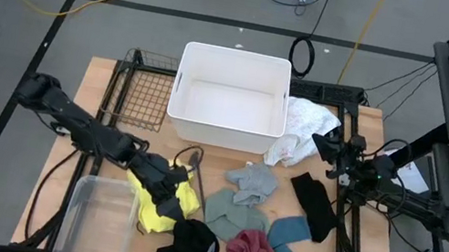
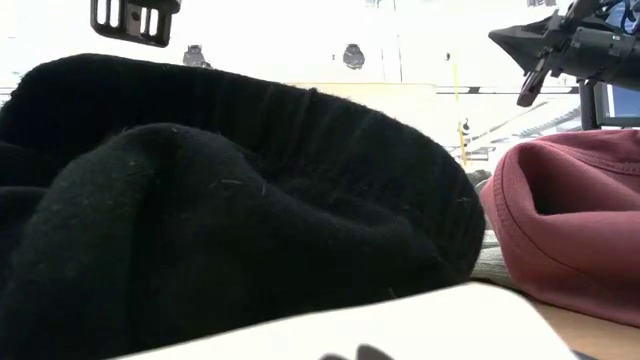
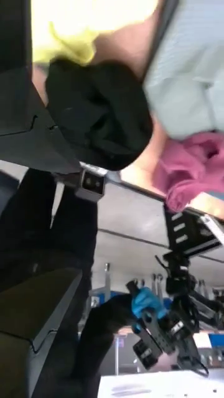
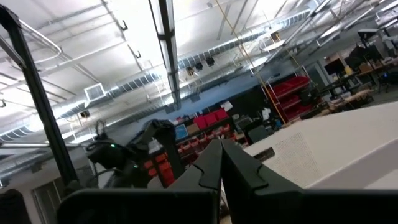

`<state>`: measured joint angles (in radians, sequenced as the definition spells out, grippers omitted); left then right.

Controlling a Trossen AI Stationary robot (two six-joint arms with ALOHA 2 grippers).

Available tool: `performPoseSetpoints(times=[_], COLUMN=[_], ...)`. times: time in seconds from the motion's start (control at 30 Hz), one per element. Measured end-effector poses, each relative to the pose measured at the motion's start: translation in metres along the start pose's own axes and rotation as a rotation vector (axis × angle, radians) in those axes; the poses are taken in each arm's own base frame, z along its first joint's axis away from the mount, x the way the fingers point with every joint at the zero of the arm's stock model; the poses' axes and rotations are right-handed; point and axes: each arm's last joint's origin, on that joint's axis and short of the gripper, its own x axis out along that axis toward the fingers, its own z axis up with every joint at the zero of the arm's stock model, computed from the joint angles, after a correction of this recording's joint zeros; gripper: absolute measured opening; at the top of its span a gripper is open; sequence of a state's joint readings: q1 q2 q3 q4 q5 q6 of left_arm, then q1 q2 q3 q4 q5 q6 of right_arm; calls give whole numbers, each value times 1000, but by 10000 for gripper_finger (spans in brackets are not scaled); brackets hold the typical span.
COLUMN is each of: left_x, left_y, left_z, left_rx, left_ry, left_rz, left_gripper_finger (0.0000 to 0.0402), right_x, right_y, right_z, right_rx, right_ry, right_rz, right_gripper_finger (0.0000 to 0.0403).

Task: Pick & Place Cloths
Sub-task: Put the black underwear into the wired basket

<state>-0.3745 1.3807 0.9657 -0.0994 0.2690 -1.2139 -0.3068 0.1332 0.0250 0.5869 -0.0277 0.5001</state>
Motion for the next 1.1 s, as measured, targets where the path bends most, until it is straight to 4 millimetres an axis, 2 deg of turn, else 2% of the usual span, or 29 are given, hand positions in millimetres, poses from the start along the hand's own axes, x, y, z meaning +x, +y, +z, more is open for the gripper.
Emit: performPoseSetpoints(times=[0.23,0.37,0.77,1.1], left_x=[32,51,100,127], left_y=[-22,-29,-27,-20], left_z=[-4,0,12,6], left_rx=[-21,-28,93,336], left_ry=[50,71,95,86], left_rz=[23,142,371,447], left_gripper_finger=[268,268,269,269], right_x=[0,0,0,0], right_y=[-1,-1,0,-1], right_z=[-1,-2,-2,-3], right_rx=[-15,4,12,13], right_ry=[14,17,31,41], right_rz=[-5,-4,17,11], right_gripper_finger=[0,0,0,0])
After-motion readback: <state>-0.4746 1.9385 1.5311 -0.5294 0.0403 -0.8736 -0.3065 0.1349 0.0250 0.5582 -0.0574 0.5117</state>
